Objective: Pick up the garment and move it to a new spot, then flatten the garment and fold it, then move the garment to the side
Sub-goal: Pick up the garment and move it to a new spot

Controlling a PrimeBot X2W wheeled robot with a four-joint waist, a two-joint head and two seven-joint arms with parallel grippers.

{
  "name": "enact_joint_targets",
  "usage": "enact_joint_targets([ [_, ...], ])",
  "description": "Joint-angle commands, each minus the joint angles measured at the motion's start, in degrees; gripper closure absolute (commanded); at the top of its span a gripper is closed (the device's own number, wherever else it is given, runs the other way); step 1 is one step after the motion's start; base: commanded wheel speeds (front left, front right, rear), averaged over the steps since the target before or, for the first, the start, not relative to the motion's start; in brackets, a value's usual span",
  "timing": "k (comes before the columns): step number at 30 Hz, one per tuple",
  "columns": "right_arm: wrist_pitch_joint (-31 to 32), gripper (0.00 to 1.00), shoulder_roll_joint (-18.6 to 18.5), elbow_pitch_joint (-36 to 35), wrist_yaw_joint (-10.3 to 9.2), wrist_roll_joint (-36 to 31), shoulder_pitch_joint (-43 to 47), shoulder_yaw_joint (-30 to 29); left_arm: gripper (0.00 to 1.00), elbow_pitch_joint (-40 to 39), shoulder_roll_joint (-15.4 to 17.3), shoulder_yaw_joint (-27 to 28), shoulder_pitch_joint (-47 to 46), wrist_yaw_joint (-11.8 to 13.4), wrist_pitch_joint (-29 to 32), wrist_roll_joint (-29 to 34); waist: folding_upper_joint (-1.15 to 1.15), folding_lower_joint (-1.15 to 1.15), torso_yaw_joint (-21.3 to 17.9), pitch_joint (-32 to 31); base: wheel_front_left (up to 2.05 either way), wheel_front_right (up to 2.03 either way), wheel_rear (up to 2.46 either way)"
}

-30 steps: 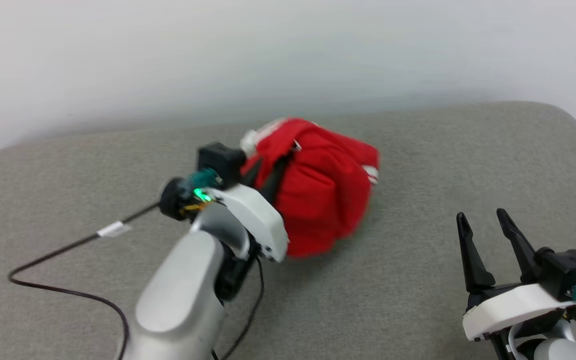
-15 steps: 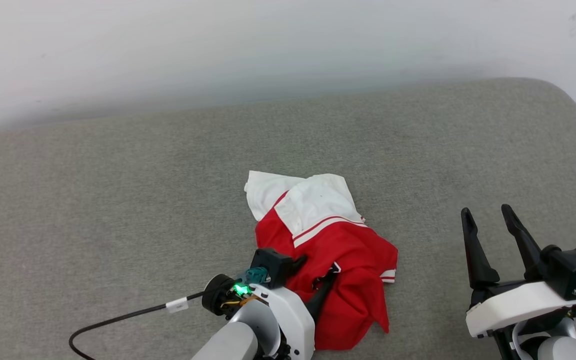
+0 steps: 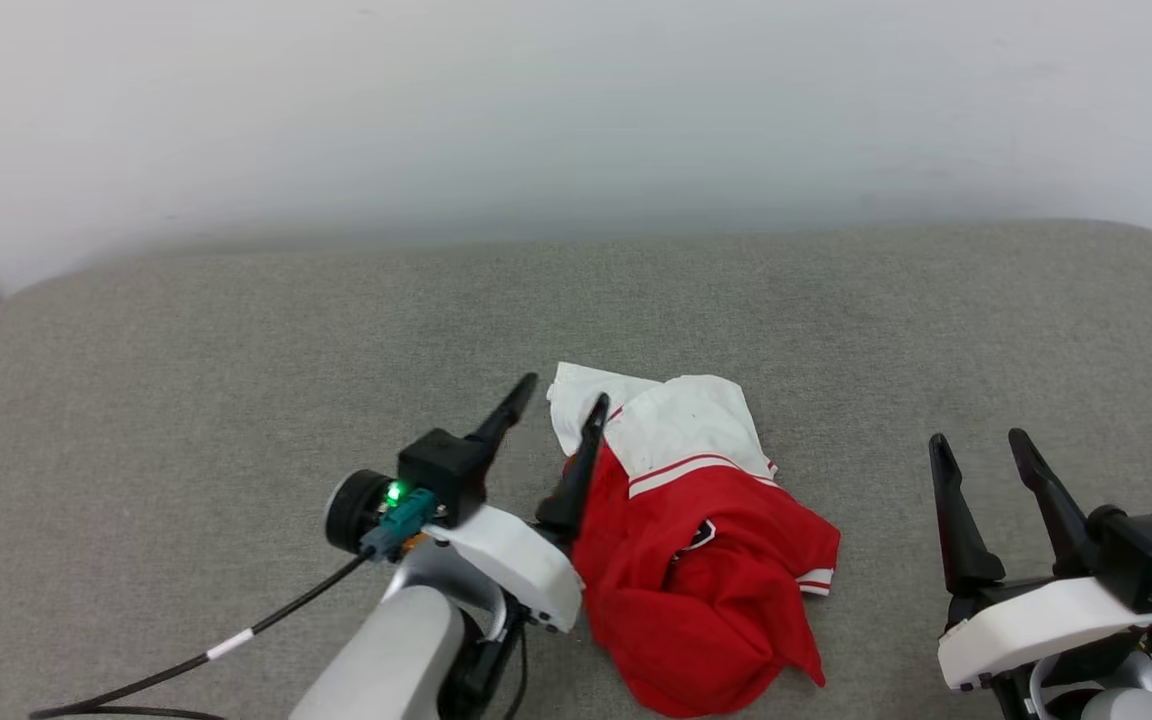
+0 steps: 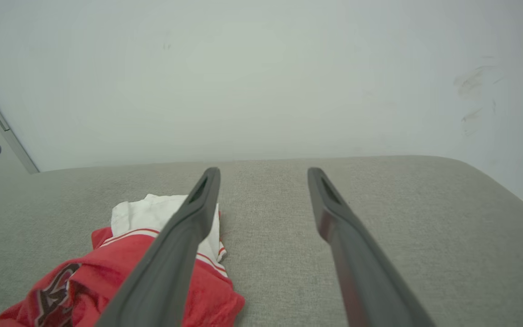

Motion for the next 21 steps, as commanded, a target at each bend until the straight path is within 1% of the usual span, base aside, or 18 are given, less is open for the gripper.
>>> enact_joint_targets([
  [1,0.12,0.00,0.04,-0.03,-0.02,0.18,0.56,-0.05,0.00,-0.35,0.72,0.79,0.85,0.70,-0.27,-0.12,0.00,0.00,0.43,-0.37,0.00,0.00,0.00],
  [5,0.33,0.00,0.04,-0.07,-0.02,0.12,0.96,-0.03,0.00,-1.71,3.17,4.99,2.48,3.90,-0.56,-1.74,0.00,0.00,0.95,-0.80,0.00,0.00,0.00],
  [8,0.54,0.00,0.04,-0.05,-0.02,0.18,1.40,-0.13,0.00,-2.19,5.15,8.08,4.22,5.73,-0.87,-2.85,0.00,0.00,1.25,-1.05,0.00,0.00,0.00],
  [12,0.67,0.00,0.04,0.19,-0.02,0.38,2.01,-0.20,0.00,-3.18,7.41,10.85,7.27,8.03,-1.12,-3.61,0.00,0.00,1.39,-1.23,0.00,0.00,0.00],
  [17,1.08,0.00,0.05,0.02,-0.02,0.62,2.60,-0.62,0.00,-5.21,8.51,10.62,9.68,9.10,-0.42,-3.20,0.00,0.00,2.02,-1.19,0.00,0.00,0.00],
  [21,1.35,0.00,0.04,-0.06,-0.02,0.43,2.50,-0.68,0.00,-6.28,8.91,10.00,10.34,9.16,0.40,-2.97,0.00,0.00,2.20,-1.13,0.00,0.00,0.00],
])
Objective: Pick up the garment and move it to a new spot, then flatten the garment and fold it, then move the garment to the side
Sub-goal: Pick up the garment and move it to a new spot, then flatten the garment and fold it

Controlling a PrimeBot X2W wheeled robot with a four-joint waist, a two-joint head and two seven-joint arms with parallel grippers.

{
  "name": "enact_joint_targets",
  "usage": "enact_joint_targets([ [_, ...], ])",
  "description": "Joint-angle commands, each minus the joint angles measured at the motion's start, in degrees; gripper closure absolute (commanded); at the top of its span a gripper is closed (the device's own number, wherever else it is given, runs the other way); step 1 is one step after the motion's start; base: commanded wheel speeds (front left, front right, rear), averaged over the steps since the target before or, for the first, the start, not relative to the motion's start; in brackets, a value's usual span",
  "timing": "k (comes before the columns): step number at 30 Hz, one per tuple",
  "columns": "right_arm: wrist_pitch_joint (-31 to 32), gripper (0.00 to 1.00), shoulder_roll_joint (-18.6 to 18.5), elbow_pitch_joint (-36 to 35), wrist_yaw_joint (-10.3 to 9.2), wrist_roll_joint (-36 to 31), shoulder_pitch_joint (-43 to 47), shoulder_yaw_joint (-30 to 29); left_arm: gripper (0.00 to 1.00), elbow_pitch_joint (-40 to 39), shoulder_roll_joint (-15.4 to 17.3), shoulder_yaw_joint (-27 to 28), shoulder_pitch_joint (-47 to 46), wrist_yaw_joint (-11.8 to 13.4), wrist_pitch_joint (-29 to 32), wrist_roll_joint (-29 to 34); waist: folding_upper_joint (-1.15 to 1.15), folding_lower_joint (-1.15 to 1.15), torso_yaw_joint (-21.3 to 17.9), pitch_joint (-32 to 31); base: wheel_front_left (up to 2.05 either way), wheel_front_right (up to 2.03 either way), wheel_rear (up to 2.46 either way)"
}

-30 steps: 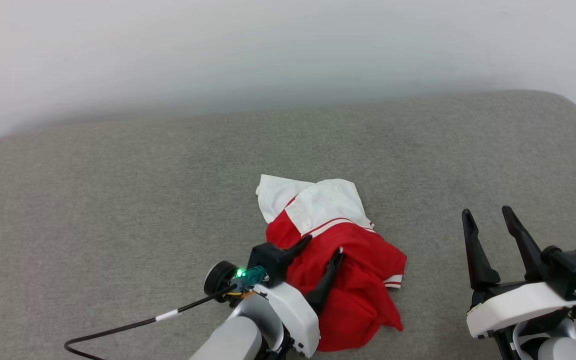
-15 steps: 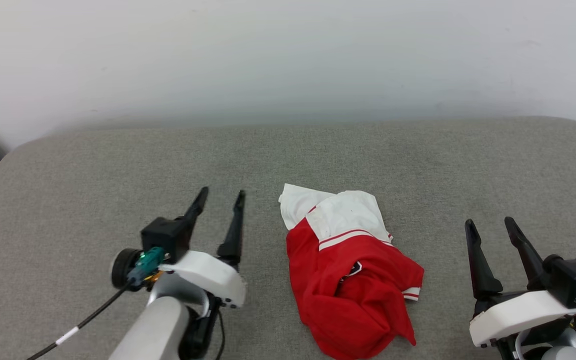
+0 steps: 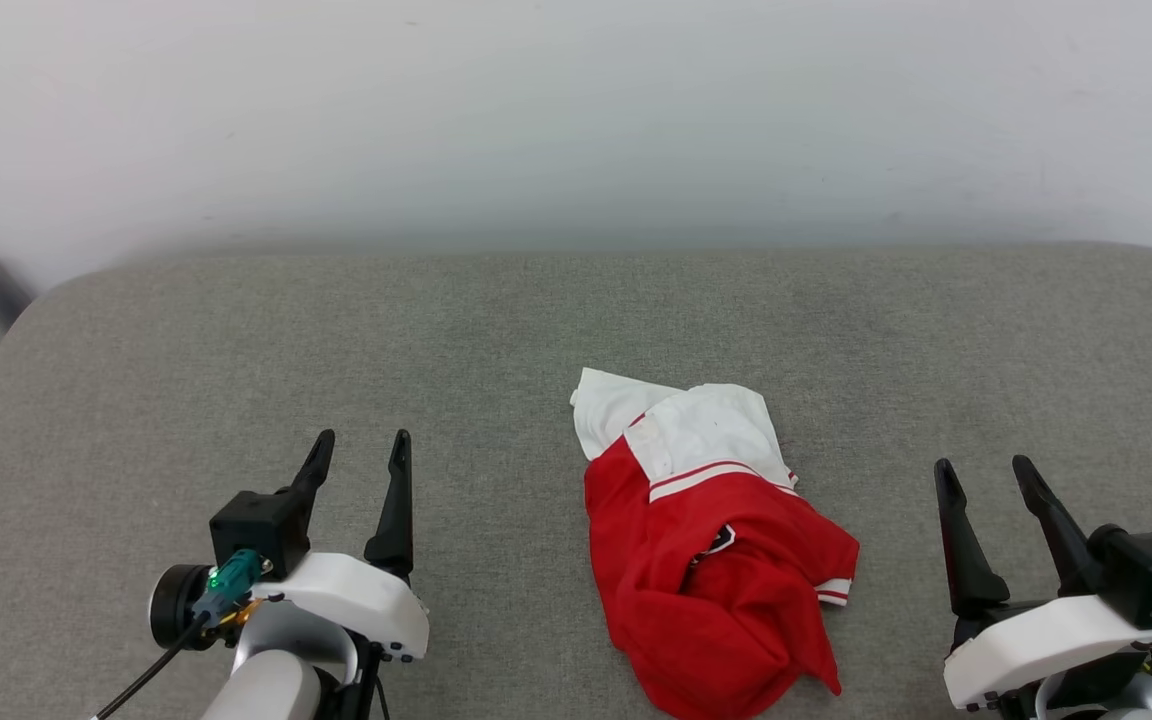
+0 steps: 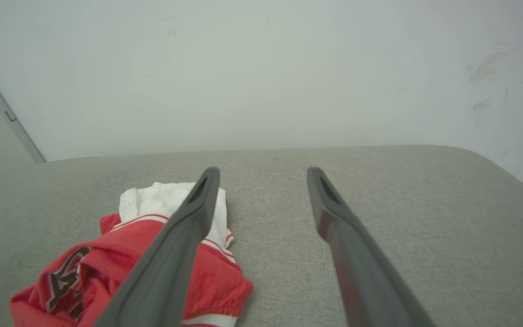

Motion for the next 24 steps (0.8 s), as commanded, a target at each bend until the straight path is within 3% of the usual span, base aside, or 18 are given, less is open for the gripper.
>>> enact_joint_targets([
  [1,0.01,0.00,0.03,-0.17,-0.02,0.11,0.37,-0.03,0.00,-0.50,0.10,-0.14,0.82,0.15,0.26,0.17,0.00,0.00,-0.01,-0.03,0.00,0.00,0.00],
  [11,3.04,0.00,0.05,1.86,-0.02,1.73,0.00,-3.21,0.00,-2.42,0.56,-0.77,1.83,1.10,0.69,0.43,0.00,0.00,0.30,-0.17,0.00,0.00,0.00],
  [17,14.31,0.00,-1.17,7.02,-0.02,2.75,-3.69,-6.32,0.00,-3.57,0.25,-0.90,1.27,1.20,0.03,0.43,0.00,0.00,1.43,1.13,0.00,0.00,0.00],
  [24,32.43,0.00,-5.83,9.76,-0.02,9.12,-9.78,1.60,0.00,-4.00,-0.57,-1.85,-1.22,0.65,-0.58,1.02,0.00,0.00,3.57,4.37,0.00,0.00,0.00],
])
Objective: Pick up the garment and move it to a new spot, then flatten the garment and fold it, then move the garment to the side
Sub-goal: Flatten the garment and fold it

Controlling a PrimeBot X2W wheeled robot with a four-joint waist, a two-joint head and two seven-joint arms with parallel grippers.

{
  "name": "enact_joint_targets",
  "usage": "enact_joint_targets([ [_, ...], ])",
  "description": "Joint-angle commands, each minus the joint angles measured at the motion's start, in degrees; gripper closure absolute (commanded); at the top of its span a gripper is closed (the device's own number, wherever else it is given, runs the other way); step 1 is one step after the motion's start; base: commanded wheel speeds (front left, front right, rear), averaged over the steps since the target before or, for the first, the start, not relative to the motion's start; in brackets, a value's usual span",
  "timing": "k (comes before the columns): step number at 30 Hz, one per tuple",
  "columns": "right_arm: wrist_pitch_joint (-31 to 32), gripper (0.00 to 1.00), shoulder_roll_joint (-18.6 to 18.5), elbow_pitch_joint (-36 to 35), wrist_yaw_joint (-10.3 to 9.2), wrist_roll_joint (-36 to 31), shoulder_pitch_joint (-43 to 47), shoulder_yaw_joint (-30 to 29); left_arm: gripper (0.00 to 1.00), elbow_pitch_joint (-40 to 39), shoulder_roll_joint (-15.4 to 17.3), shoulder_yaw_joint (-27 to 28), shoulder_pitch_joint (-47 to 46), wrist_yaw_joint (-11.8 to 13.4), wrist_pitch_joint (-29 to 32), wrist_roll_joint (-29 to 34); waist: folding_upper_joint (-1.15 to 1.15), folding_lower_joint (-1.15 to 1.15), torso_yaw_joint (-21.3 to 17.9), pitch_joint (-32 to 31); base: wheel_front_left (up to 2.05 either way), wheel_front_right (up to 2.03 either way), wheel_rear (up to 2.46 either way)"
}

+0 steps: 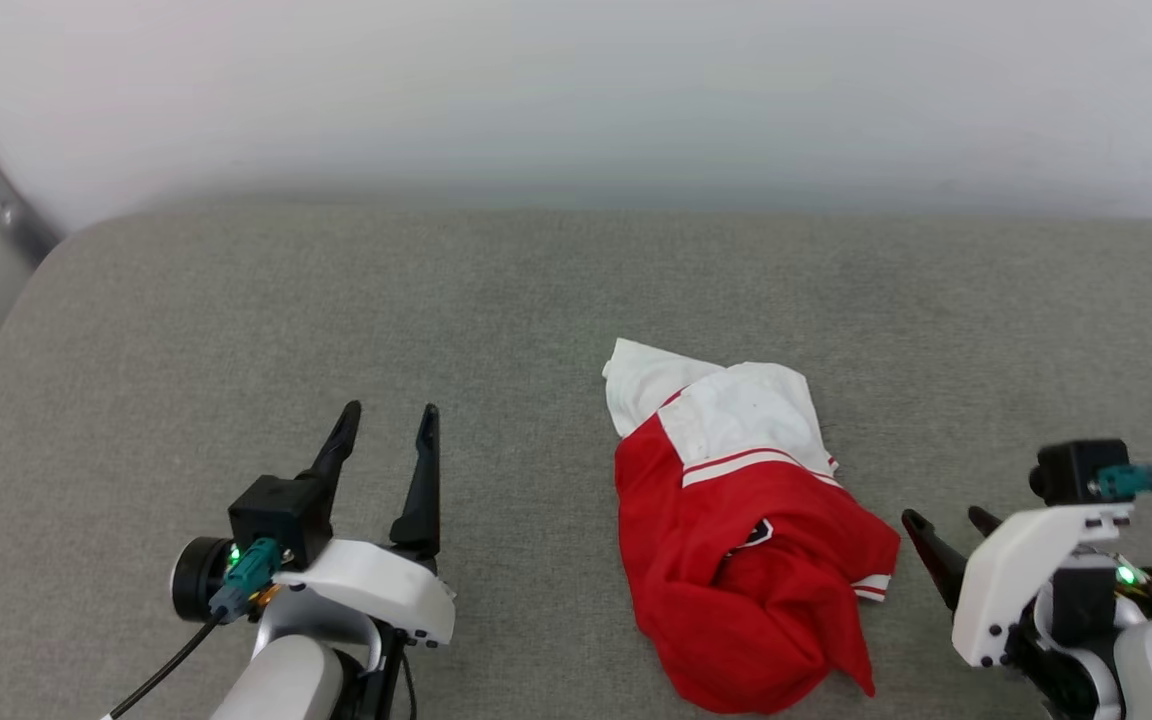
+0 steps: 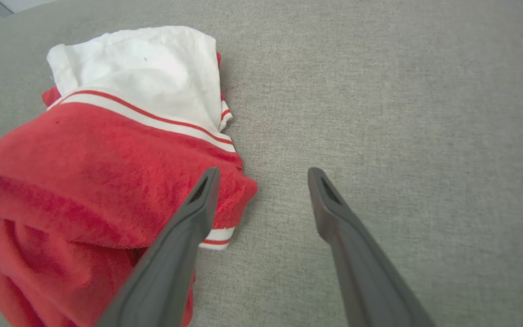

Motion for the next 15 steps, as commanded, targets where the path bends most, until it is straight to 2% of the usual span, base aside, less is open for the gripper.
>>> enact_joint_targets([
  [1,2.42,0.00,-0.75,0.33,-0.02,1.44,-1.73,1.51,0.00,0.02,-0.39,-0.25,-0.94,-0.24,-0.47,0.44,0.00,0.00,1.10,1.40,0.00,0.00,0.00],
  [8,13.34,0.00,-4.28,3.78,-0.02,6.85,-6.71,9.02,0.00,1.09,-1.49,-1.03,-3.03,-1.07,-1.18,0.50,0.00,0.00,2.82,3.94,0.00,0.00,0.00],
  [13,16.25,0.00,-5.21,6.97,-0.02,8.90,-8.06,10.87,0.00,1.92,-2.04,-1.27,-3.69,-1.44,-1.52,0.50,0.00,0.00,3.44,4.46,0.00,0.00,0.00],
  [14,16.65,0.48,-5.44,7.69,-0.02,9.35,-8.24,11.21,0.00,2.16,-2.11,-1.31,-3.69,-1.42,-1.56,0.45,0.00,0.00,3.55,4.45,0.00,0.00,0.00],
  [15,16.41,0.85,-5.52,8.01,-0.02,9.83,-8.44,11.51,0.00,2.30,-2.13,-1.33,-3.72,-1.51,-1.69,0.44,0.00,0.00,3.61,4.46,0.00,0.00,0.00],
])
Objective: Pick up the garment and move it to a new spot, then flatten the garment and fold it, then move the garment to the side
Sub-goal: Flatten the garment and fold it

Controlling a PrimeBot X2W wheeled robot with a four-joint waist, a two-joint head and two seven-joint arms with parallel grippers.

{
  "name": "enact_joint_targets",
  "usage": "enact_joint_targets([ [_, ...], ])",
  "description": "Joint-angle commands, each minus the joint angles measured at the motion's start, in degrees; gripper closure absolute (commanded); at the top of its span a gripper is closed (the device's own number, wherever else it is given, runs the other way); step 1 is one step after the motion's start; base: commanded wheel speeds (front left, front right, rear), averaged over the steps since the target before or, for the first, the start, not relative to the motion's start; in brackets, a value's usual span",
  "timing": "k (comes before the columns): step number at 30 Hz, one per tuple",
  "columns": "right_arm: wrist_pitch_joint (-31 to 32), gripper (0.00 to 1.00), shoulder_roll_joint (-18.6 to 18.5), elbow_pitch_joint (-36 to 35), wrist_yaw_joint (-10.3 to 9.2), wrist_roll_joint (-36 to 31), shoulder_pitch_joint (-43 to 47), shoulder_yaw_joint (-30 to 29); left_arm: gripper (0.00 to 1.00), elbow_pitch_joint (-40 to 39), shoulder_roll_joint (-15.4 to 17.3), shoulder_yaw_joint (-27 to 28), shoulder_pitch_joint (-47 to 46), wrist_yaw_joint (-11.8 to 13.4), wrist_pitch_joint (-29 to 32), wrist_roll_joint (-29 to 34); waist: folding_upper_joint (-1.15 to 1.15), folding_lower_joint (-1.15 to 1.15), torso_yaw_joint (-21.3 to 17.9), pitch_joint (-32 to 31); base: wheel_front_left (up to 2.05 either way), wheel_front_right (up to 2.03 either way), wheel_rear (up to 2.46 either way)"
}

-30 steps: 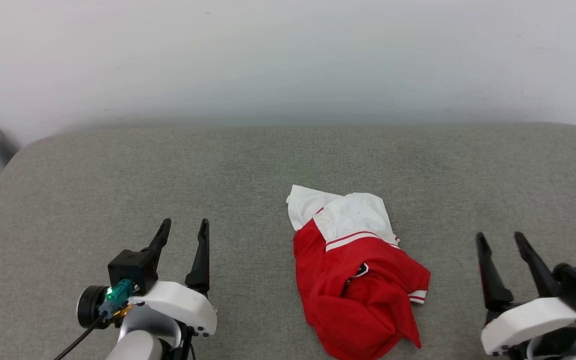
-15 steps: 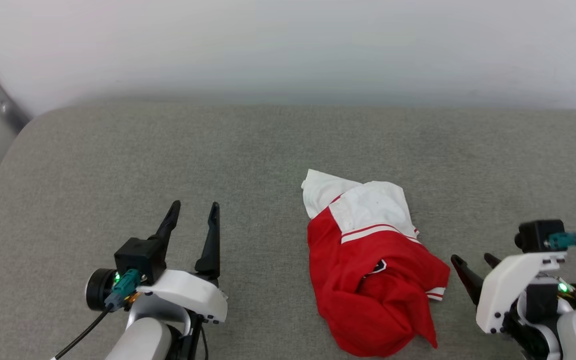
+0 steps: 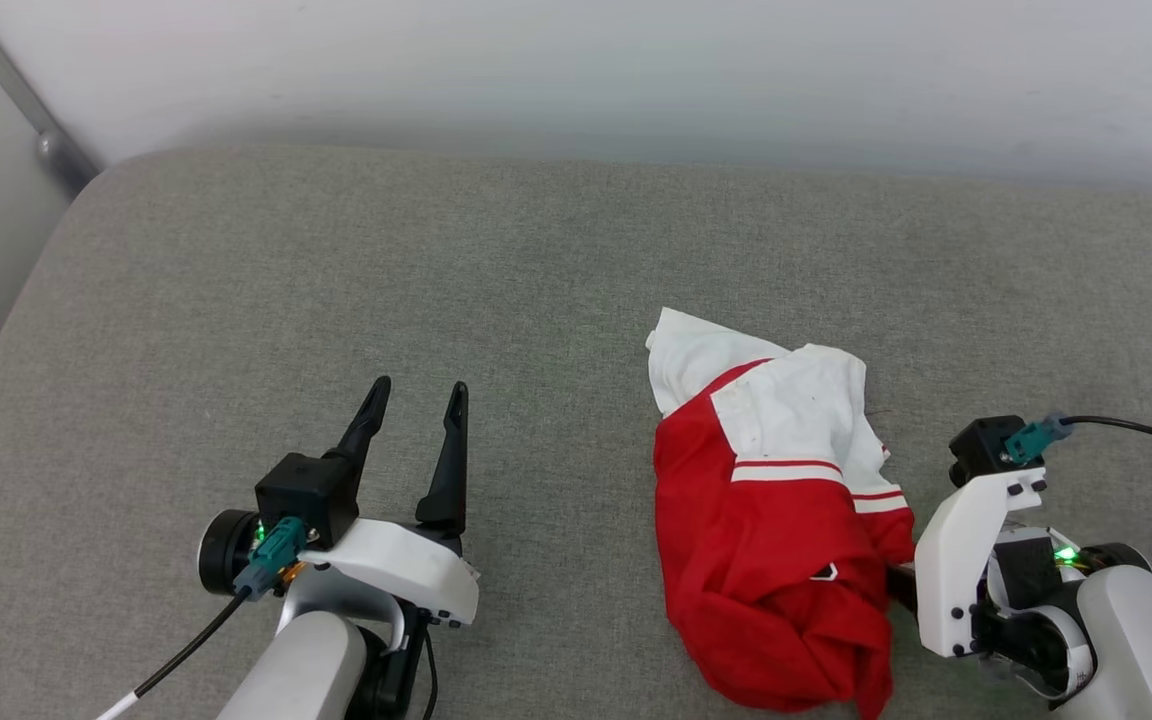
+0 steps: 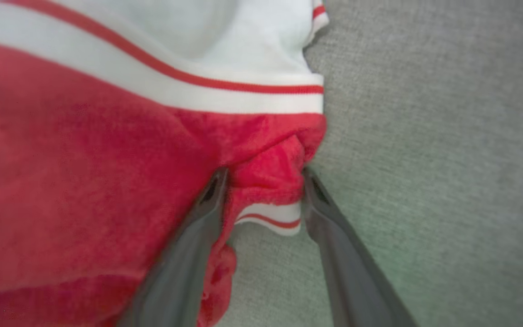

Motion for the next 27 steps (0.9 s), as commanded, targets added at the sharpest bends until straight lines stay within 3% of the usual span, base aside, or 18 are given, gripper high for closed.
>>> enact_joint_targets([
  [1,-0.26,1.00,-0.04,0.42,-0.02,0.78,-0.55,0.37,0.00,0.11,-0.08,-0.01,-0.42,-0.13,-0.33,0.02,0.00,-0.01,0.00,-0.01,0.00,0.00,0.00],
  [7,-5.12,1.00,-2.03,-2.28,-0.02,-0.27,-2.86,1.33,0.00,0.94,0.31,0.56,0.53,0.07,-0.59,-0.22,0.00,-0.01,-1.23,-0.79,0.00,0.00,0.00],
  [14,-10.20,1.00,-2.27,-8.60,-0.02,-5.47,-0.88,-6.23,0.00,1.10,0.66,0.43,1.69,0.38,-0.62,-0.45,0.00,-0.01,-3.52,-2.88,0.00,0.00,0.00],
  [21,-10.28,1.00,2.60,-16.46,-0.02,-11.29,10.02,-18.87,0.00,0.69,1.22,0.36,3.50,0.78,-0.14,-0.93,0.00,-0.01,-5.33,-4.57,0.00,0.00,0.00],
  [27,-10.80,1.00,8.56,-13.93,-0.02,-12.97,21.45,-25.00,0.00,0.67,1.51,0.43,4.78,1.31,0.51,-1.74,0.00,-0.01,-5.89,-5.60,0.00,0.00,0.00],
])
